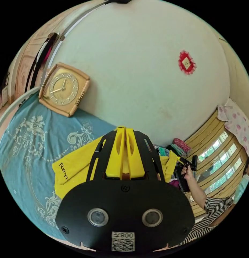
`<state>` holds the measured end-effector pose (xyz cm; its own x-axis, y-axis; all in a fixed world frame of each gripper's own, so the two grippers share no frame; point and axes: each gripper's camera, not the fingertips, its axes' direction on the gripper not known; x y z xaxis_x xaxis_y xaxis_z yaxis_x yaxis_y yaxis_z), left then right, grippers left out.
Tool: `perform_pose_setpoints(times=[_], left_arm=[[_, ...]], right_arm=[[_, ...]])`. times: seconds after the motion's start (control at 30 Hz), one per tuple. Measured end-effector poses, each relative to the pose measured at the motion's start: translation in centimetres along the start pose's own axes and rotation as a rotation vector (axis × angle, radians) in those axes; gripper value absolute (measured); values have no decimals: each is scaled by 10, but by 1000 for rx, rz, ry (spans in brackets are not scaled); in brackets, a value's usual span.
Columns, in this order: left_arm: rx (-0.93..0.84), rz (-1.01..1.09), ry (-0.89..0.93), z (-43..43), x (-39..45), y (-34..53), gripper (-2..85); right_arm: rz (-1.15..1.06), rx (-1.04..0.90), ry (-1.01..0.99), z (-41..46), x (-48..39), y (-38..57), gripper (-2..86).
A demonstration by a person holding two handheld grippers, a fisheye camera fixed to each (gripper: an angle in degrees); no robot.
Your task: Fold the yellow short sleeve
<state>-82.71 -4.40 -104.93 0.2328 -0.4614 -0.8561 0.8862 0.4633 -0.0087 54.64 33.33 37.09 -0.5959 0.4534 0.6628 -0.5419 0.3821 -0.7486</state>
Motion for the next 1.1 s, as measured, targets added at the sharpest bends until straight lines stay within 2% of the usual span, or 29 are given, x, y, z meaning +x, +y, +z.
perform_pose_setpoints(times=[0.1, 0.17, 0.27, 0.4, 0.57, 0.67, 0.87, 1.1], left_arm=[[-124, -106, -108, 68, -44, 0, 33], [-147, -133, -94, 91, -65, 2, 53], [-167, -159, -55, 107, -94, 2, 75], [-174, -137, -135, 98, -122, 5, 88], [-224, -230, -260, 99, -161, 10, 102], [-241, -272, -322, 114, -179, 2, 103], [-390, -262, -462, 169, -195, -22, 44], [-364, -260, -438, 194, -204, -53, 17]], right_arm=[[171, -161, 55, 79, 76, -33, 5], [267, -229, 101, 119, 120, -45, 5], [302, -231, 139, 138, 148, -57, 8], [157, -251, 133, 150, 131, -60, 22], [-102, -430, 263, 201, 76, -41, 54], [-168, -500, 310, 233, 65, -42, 64], [-219, -558, 430, 279, 63, -57, 64], [-226, -599, 479, 308, 74, -83, 13]])
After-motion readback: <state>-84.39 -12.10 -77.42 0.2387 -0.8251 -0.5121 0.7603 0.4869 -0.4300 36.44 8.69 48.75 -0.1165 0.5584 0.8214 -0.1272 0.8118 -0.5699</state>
